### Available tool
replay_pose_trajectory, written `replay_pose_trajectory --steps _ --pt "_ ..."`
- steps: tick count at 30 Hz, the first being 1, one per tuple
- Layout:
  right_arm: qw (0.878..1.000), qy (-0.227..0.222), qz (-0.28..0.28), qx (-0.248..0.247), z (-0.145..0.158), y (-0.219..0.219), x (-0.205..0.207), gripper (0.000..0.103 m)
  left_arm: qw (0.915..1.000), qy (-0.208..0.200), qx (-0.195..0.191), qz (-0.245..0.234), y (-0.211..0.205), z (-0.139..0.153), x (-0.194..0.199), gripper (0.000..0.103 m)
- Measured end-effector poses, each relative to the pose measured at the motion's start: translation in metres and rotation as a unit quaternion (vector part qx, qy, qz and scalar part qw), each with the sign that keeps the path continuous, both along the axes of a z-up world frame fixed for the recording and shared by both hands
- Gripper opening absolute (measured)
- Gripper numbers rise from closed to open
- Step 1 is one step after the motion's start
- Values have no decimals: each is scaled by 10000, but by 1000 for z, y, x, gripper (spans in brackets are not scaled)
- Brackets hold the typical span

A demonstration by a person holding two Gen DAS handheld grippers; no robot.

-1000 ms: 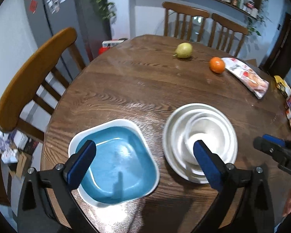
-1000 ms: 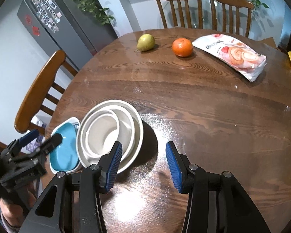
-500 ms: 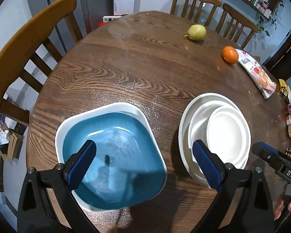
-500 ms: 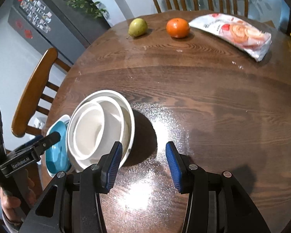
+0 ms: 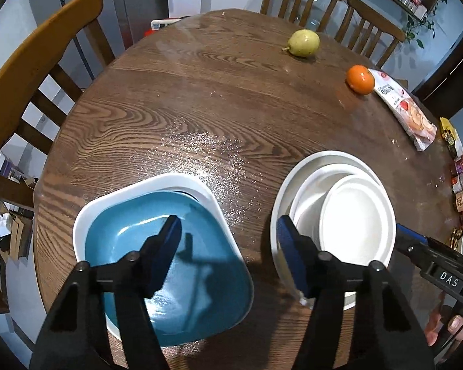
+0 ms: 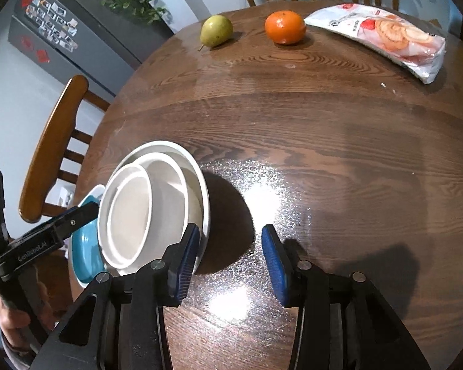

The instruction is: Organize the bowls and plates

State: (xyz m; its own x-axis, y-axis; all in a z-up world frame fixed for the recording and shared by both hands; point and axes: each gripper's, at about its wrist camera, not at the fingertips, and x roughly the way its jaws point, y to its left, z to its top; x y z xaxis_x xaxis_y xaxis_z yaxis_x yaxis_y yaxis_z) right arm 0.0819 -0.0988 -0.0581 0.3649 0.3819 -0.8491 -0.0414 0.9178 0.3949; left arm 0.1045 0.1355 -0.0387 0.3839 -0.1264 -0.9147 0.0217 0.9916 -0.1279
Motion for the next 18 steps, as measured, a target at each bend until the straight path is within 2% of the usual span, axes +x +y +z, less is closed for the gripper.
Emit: replay_pose_trajectory --steps 6,11,14,18 --pt "10000 23 34 77 -4 0 2 39 9997 158 21 -189 -9 -5 2 46" --pt "9999 -60 -23 146 -6 3 3 36 9994 148 85 -308 -15 -7 -3 27" --pt "9997 -133 -10 225 -5 5 3 28 9994 106 102 -325 -19 -8 -4 19" --pt "9994 -217 120 228 -1 13 2 13 9994 45 108 -340 -23 -8 -6 9"
